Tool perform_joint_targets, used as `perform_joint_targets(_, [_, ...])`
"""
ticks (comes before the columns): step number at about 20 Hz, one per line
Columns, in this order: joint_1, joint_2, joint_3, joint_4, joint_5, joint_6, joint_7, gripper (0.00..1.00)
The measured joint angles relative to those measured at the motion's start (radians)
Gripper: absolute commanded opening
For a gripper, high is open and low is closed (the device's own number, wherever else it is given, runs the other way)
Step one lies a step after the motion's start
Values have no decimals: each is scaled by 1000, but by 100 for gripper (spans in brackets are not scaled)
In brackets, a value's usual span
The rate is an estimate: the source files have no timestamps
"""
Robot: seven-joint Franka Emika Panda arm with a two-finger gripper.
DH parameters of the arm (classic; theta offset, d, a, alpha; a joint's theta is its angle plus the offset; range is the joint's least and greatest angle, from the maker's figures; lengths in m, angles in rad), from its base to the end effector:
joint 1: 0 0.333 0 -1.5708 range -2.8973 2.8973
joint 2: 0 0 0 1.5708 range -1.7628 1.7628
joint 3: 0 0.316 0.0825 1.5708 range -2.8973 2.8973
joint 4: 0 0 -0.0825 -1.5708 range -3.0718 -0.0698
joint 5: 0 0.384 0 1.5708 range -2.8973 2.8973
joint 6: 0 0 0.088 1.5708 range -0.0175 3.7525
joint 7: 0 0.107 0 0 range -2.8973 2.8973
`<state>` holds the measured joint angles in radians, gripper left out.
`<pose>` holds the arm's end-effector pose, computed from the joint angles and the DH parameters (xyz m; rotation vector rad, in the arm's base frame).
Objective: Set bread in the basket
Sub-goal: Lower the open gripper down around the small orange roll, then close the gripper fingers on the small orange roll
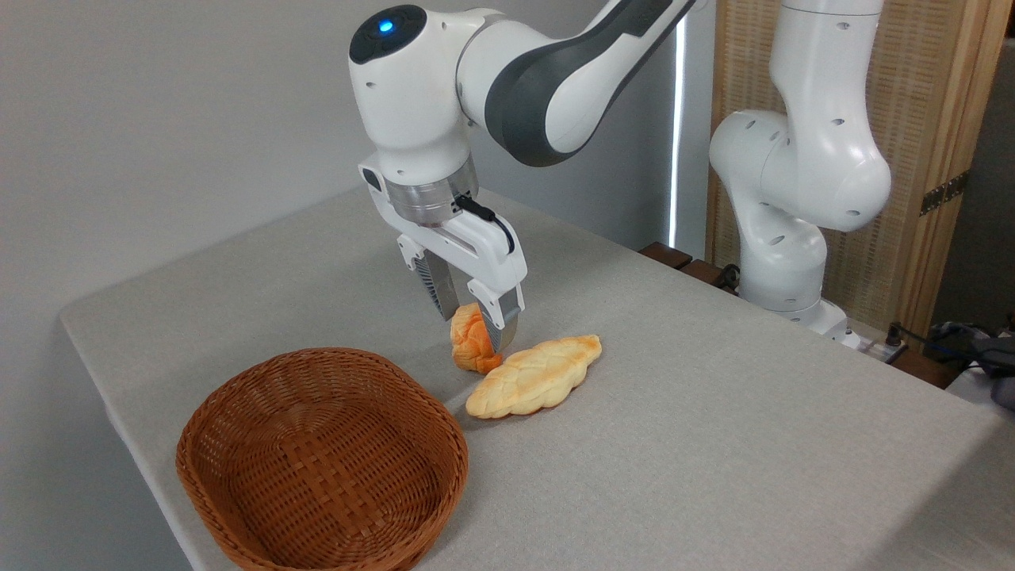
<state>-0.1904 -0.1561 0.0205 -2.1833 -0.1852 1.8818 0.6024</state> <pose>0.4763 -0.0955 0.4454 2.7561 -1.0109 -0.1536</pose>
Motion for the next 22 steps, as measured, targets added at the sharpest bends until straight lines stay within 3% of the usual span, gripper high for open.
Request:
perform_joint_targets(7, [-16, 14, 0, -4, 0, 20, 0, 99])
perform_joint_targets(11, [-20, 16, 0, -4, 0, 32, 0, 77])
perform_joint_targets(16, [-21, 16, 0, -4, 0, 32, 0, 72])
perform_joint_targets(19, [-21, 17, 0, -4, 0, 32, 0, 54])
perform_joint_targets(22, [-21, 17, 0, -4, 0, 32, 0, 54])
